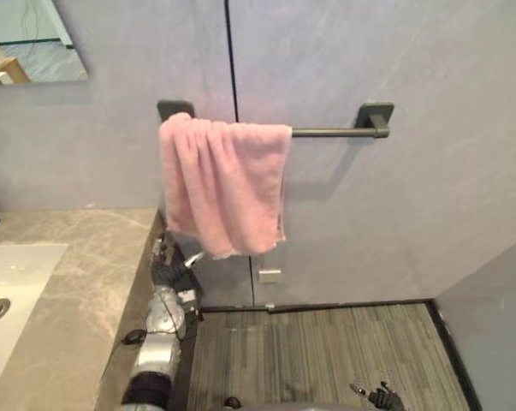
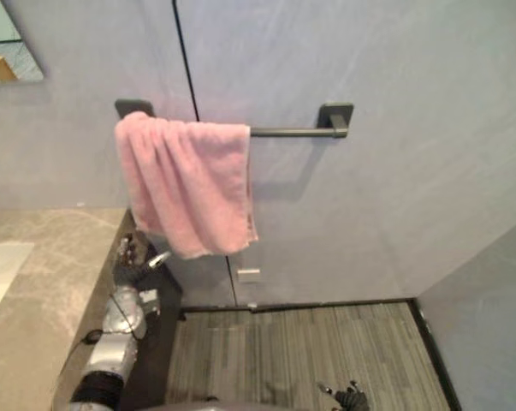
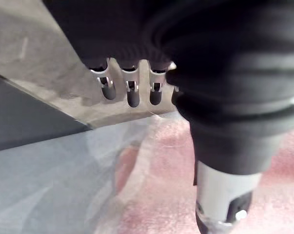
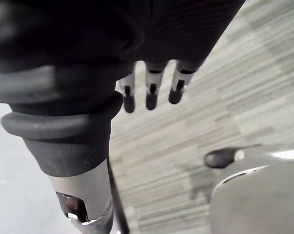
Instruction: Organize washtable
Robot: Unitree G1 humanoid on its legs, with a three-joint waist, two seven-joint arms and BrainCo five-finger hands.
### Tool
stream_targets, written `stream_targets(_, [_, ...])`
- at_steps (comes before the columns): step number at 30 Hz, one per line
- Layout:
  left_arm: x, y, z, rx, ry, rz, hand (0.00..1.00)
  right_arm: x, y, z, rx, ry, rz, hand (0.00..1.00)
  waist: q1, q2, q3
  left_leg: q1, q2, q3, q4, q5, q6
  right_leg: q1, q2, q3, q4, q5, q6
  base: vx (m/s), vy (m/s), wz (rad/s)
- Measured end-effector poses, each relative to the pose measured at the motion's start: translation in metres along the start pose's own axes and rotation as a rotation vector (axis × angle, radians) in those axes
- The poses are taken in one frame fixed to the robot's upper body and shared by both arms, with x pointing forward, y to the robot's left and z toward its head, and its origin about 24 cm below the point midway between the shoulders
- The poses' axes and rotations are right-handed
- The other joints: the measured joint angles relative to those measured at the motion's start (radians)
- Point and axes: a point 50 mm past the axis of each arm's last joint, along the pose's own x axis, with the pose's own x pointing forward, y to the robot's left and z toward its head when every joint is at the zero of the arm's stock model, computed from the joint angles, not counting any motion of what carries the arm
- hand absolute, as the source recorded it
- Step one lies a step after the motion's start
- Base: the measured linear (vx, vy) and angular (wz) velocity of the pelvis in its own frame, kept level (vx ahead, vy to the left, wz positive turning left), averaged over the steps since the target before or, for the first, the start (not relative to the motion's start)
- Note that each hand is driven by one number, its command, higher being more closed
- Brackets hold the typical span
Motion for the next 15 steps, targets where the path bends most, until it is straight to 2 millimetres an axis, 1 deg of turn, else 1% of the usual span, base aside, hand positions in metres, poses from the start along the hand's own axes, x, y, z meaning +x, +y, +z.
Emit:
stream_targets(2, [0.005,0.002,0.005,0.012,-0.017,0.014,0.00,0.000,0.002,0.000,-0.014,-0.001,0.009,0.00,-0.003,-0.004,0.000,-0.002,0.002,0.005,-0.001,-0.002,-0.001,-0.001,0.002,0.005,-0.010,0.005,0.001,-0.03,-0.009,-0.13])
stream_targets(5, [0.015,0.002,0.013,0.027,-0.042,0.018,0.00,-0.001,0.002,-0.001,-0.020,0.001,0.009,0.00,-0.024,-0.002,0.000,-0.016,0.002,0.012,0.000,-0.003,-0.003,-0.015,0.003,0.013,-0.018,0.011,-0.001,0.00,-0.008,-0.08])
stream_targets(10, [0.034,0.006,0.022,0.080,-0.060,0.034,0.00,0.000,0.002,0.001,-0.021,-0.006,0.010,0.00,-0.029,-0.002,0.000,-0.026,0.005,0.033,0.001,-0.004,-0.005,-0.034,0.008,0.042,-0.032,0.027,-0.003,0.03,-0.016,-0.18])
stream_targets(15, [0.040,0.013,0.019,0.119,-0.046,0.066,0.00,0.000,0.002,0.001,-0.021,-0.012,0.010,0.00,-0.026,-0.002,0.000,-0.027,0.006,0.034,0.002,-0.004,-0.005,-0.033,0.009,0.057,-0.052,0.041,-0.010,0.01,-0.031,-0.09])
